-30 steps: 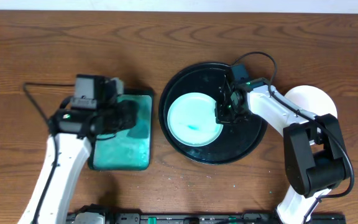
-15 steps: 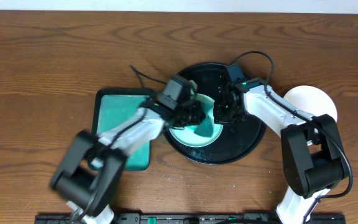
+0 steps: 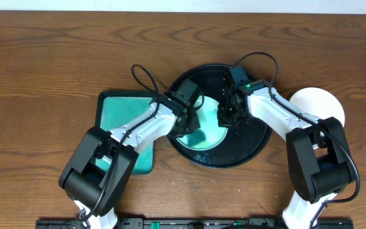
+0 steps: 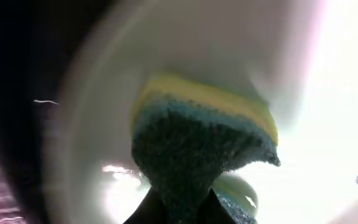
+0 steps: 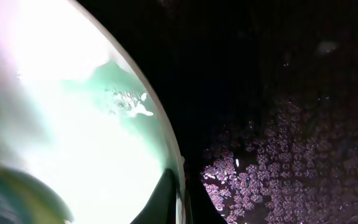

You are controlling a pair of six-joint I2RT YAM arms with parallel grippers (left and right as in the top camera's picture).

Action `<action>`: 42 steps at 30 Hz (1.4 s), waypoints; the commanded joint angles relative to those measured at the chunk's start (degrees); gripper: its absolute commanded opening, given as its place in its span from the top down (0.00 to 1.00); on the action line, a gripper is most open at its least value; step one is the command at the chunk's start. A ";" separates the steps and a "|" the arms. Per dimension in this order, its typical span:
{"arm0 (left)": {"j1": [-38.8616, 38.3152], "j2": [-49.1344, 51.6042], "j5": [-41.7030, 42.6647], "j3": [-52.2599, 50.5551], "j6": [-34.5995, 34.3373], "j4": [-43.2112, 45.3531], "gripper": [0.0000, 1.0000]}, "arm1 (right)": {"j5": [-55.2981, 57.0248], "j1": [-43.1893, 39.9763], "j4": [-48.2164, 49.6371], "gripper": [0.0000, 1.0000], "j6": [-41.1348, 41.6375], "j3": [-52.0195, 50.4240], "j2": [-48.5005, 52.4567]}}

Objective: Clean dirty plates on tray and stack at the side
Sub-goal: 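Scrub the pale green plate with the sponge in the left gripper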

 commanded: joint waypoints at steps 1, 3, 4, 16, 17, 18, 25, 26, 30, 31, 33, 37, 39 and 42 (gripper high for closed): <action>2.47 2.34 -21.20 0.74 6.21 -4.31 0.93 | -0.28 2.05 -0.92 0.99 0.24 -1.79 3.15; 2.45 2.34 -23.28 1.68 9.57 -3.76 0.93 | -0.26 2.05 -0.96 0.99 0.22 -1.79 3.17; 2.45 2.36 -23.98 1.81 11.74 -2.64 0.93 | -0.24 2.05 -1.03 0.99 0.17 -1.79 3.15; 1.86 5.77 8.31 1.77 12.02 13.09 0.92 | -0.26 2.05 -1.14 0.99 -0.44 -1.90 3.17; 1.38 7.08 13.09 1.77 11.19 15.34 0.93 | -0.26 2.05 -1.14 0.99 -0.42 -1.90 3.15; 0.94 8.24 16.79 1.77 10.99 17.11 0.92 | -0.26 2.05 -1.11 0.99 -0.42 -1.90 3.15; -2.60 12.96 32.37 1.77 9.18 21.73 0.93 | -0.22 2.05 -1.09 0.99 -0.42 -1.90 3.15; -2.93 12.85 33.18 1.77 9.18 21.70 0.93 | -0.24 2.05 -1.09 0.99 -0.42 -1.90 3.15; -3.15 12.85 34.10 1.77 9.31 19.76 0.93 | -0.24 2.05 -1.14 0.99 -0.42 -1.90 3.15; -3.10 12.85 34.36 1.77 9.42 19.02 0.93 | -0.24 2.05 -1.16 0.99 -0.42 -1.90 3.15; -3.10 12.76 35.91 1.77 10.45 17.38 0.93 | -0.24 2.05 -1.29 0.99 -0.44 -1.90 3.15; -2.64 11.78 30.32 1.77 11.06 10.58 0.93 | -0.24 2.05 -1.29 0.99 -0.44 -1.90 3.15; -1.84 10.60 23.98 1.77 10.80 7.98 0.93 | -0.24 2.05 -1.31 0.99 -0.44 -1.90 3.15; 0.22 7.61 11.61 1.77 10.36 3.87 0.93 | -0.24 2.05 -1.55 0.99 -0.44 -1.90 3.15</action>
